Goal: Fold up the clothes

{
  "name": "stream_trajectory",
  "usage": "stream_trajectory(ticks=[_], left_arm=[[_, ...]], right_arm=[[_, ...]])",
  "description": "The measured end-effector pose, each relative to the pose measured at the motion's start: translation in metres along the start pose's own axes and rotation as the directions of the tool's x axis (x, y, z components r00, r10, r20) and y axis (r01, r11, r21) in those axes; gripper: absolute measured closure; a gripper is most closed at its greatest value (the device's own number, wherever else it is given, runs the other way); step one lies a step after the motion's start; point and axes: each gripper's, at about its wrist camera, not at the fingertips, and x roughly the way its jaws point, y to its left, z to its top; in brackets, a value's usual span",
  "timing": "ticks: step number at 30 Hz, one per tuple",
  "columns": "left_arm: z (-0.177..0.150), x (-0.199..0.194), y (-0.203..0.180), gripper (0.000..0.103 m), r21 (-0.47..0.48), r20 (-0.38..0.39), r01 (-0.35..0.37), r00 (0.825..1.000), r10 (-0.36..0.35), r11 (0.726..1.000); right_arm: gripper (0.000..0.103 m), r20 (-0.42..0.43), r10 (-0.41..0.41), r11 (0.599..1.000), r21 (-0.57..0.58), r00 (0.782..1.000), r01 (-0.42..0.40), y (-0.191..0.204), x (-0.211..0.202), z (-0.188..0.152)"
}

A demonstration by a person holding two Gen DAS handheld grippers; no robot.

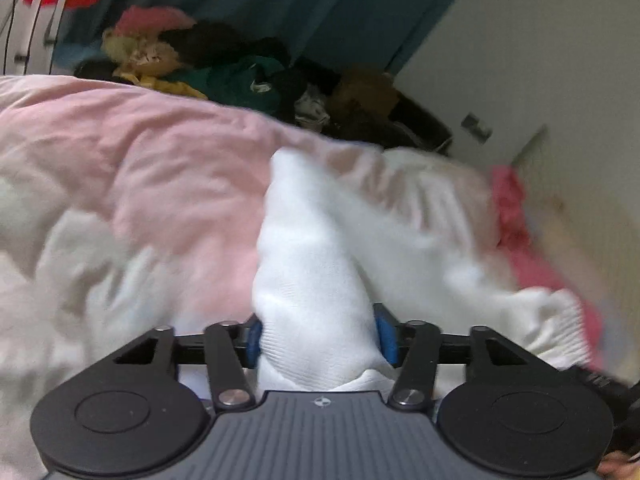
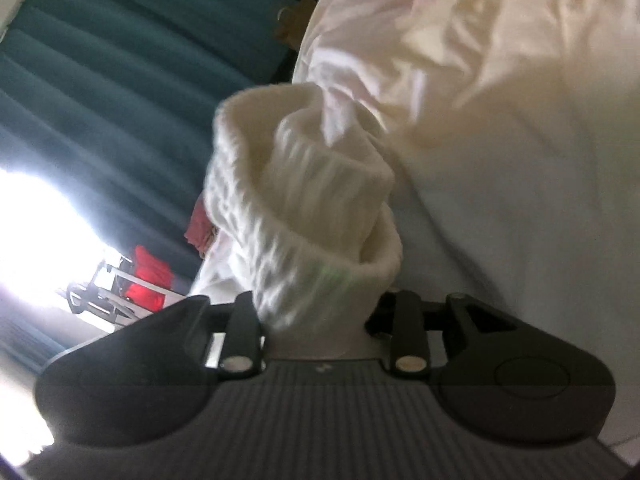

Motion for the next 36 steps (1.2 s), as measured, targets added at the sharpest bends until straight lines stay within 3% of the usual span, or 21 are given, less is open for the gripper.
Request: stream_trajectory(ticks=[4,7,11,17,25,26,28,29,30,36], left_arm=[[-0.004,-0.006,-0.003,0.034,0.032,0.007,-0.024,1.000,0.024,0.999],[0.002,-0.028,-0.019,0.029,0.064,-0.003,-0.083,0.997,0.083,0.994],[0.006,-0.070,-0.047,0.025,0.110,0.012,-0.146,0.989,0.146,0.983],[0.007,-0.161,-0.101,0.023,0.147,0.085,-0.144,0.988,0.133,0.979],[-0.018,-0.303,-0.185,0.015,0.277,0.238,-0.172,0.965,0.106,0.945],[-0.023,-0.318,-0.194,0.012,0.288,0.251,-0.175,0.962,0.102,0.942],[-0.035,-0.350,-0.206,0.000,0.304,0.277,-0.177,0.957,0.091,0.936],[-0.042,-0.366,-0.211,0.000,0.311,0.296,-0.180,0.951,0.085,0.933],[-0.050,-0.382,-0.216,0.000,0.317,0.315,-0.184,0.946,0.080,0.930],[-0.089,-0.450,-0.228,0.000,0.306,0.401,-0.250,0.909,0.114,0.919]], right_arm=[[0.062,-0.005,0.010,0.998,0.057,1.000,-0.009,-0.014,-0.003,-0.005],[0.061,-0.046,-0.077,0.996,0.049,0.996,0.079,0.007,-0.013,0.004],[0.060,-0.083,-0.210,0.977,-0.056,0.974,0.206,0.045,-0.049,0.002],[0.060,-0.065,-0.212,0.950,-0.248,0.975,0.189,0.109,-0.127,-0.009],[0.060,0.001,-0.103,0.884,-0.458,0.995,0.092,0.184,-0.232,-0.047],[0.056,0.016,-0.089,0.876,-0.475,0.996,0.086,0.192,-0.248,-0.053],[0.033,0.050,-0.040,0.860,-0.507,0.998,0.060,0.203,-0.273,-0.062],[0.018,0.069,-0.015,0.851,-0.523,0.997,0.049,0.208,-0.284,-0.066],[0.013,0.098,0.009,0.841,-0.540,0.995,0.045,0.214,-0.301,-0.072],[0.013,0.222,0.131,0.779,-0.626,0.966,0.038,0.233,-0.360,-0.111]])
